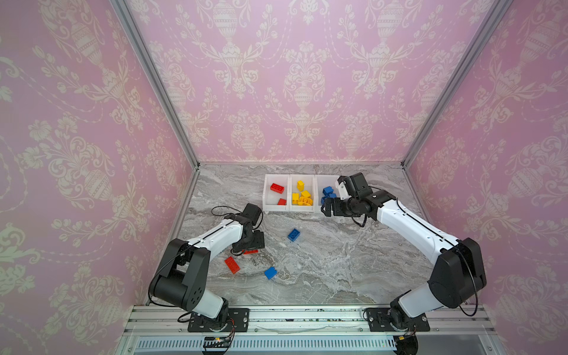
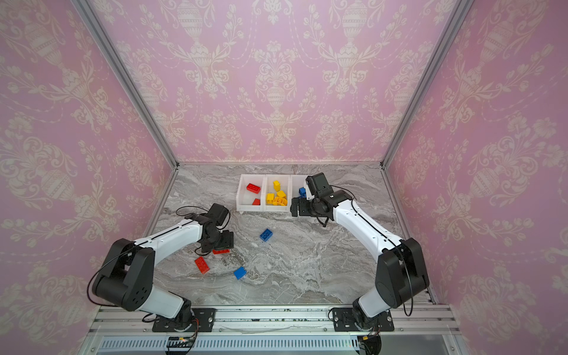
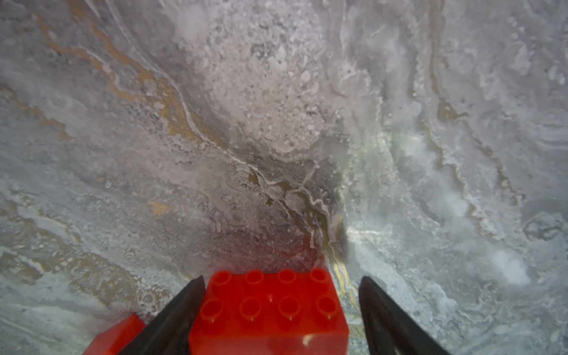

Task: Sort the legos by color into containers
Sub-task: 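Close the left gripper on the red brick and lift it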

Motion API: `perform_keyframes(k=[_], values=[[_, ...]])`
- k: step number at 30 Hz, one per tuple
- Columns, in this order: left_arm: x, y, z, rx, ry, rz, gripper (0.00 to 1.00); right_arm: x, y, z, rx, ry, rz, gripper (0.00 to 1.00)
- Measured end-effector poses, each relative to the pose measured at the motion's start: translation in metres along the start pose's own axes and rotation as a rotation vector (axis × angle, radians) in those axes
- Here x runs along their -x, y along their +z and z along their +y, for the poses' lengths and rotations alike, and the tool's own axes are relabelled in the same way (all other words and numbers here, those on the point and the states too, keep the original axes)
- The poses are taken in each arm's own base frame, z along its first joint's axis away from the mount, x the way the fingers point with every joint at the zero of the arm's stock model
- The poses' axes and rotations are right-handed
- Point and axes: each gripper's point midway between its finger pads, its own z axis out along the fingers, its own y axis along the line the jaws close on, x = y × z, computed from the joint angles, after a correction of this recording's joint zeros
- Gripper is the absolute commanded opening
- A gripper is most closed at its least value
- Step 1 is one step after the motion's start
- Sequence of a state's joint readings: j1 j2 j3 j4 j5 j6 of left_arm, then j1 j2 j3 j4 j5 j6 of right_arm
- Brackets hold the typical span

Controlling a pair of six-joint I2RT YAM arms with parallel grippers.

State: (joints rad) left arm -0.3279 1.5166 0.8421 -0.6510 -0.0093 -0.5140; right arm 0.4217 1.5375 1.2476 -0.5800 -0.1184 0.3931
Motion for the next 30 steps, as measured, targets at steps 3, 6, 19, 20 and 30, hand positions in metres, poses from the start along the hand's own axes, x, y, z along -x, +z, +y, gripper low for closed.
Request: perform_keyframes(k=[3, 6, 19, 20, 30], values=[[0.0, 0.0, 0.0, 0.0, 0.0, 0.001, 0.76, 0.0, 0.0, 0.0, 0.003, 0.0, 0.002, 1.0], [0.0, 0.0, 0.0, 0.001, 0.0, 0.001, 0.74, -0.001, 0.0, 0.001, 0.005, 0.001, 0.004, 1.0], [-0.002, 0.002, 0.0, 0.002, 0.009, 0.011, 0.6, -0.001, 0.0, 0.001, 0.005, 0.001, 0.004, 1.0], [-0.002, 0.002, 0.0, 0.002, 0.009, 0.011, 0.6, -0.001, 0.0, 0.001, 0.005, 0.001, 0.004, 1.0], [0.0, -0.01, -0.001, -0.002, 0.01, 0.003, 0.58, -0.002, 0.001, 0.0, 0.004, 0.004, 0.006, 1.0]])
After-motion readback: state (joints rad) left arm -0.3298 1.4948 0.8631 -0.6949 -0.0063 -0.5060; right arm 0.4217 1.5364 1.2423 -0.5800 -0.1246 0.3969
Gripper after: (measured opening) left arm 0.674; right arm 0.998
